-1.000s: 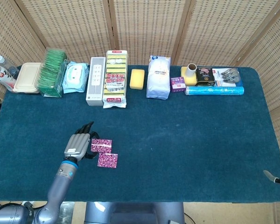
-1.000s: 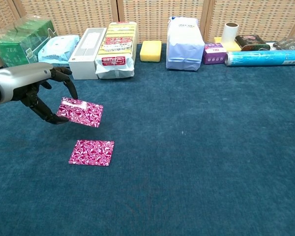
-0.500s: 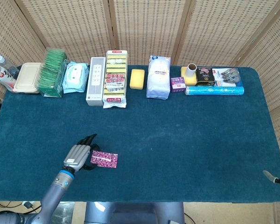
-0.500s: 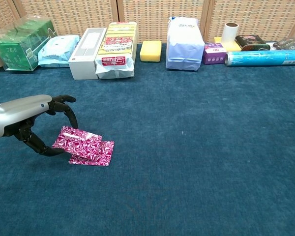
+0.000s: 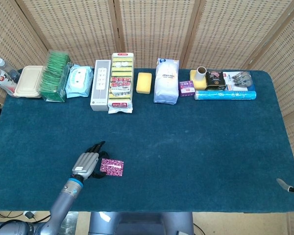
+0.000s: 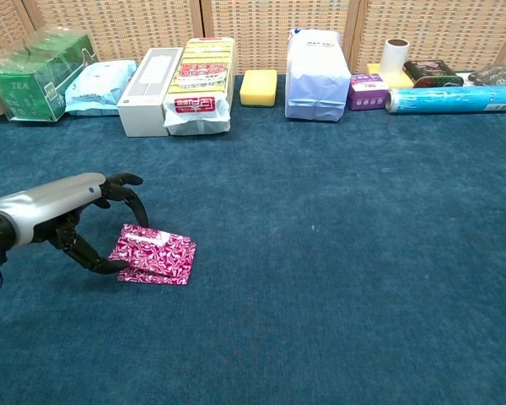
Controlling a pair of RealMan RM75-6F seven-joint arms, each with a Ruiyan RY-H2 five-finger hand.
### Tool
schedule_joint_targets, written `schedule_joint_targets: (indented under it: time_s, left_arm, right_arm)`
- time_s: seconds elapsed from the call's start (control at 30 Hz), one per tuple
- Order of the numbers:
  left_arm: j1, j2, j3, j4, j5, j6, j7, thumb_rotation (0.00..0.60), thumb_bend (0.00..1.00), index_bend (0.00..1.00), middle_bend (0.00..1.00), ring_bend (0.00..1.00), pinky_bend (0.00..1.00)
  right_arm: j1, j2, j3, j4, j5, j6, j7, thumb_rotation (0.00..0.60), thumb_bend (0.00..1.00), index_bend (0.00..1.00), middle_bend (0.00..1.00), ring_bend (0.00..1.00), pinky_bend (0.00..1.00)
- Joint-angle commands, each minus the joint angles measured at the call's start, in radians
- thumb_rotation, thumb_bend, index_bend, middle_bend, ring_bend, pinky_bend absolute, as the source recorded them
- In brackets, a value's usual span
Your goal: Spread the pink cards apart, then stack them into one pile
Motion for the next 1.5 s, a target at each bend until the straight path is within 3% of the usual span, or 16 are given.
schedule_joint_targets:
  time_s: [0.03, 0.8, 1.5]
  left_arm:
    - [-0.009, -0.016, -0.009, 0.013, -0.028, -0.009, 0.020, 0.600, 0.24, 0.36, 0.00, 0.00, 0.12]
    - [-0.016, -0.025, -0.010, -0.005, -0.071, -0.002, 0.059, 0.600, 0.24, 0.37, 0.00, 0.00, 0.12]
    - [-0.021, -0.023, -0.011, -0.011, -0.093, 0.018, 0.091, 0.600, 0.17, 0.36, 0.00, 0.00, 0.12]
  right_arm:
    - [0.000, 0.000, 0.001, 0.001, 0.002, 0.000, -0.001, 0.600, 0.00, 0.12, 0.10, 0.01, 0.00]
    - [0.001, 0.001, 0.001, -0.001, 0.004, -0.003, -0.002, 0.600, 0.00, 0.12, 0.10, 0.01, 0.00]
    - [-0.001, 0.004, -0.001, -0.001, 0.002, -0.002, 0.005, 0.600, 0.00, 0.12, 0.10, 0.01, 0.00]
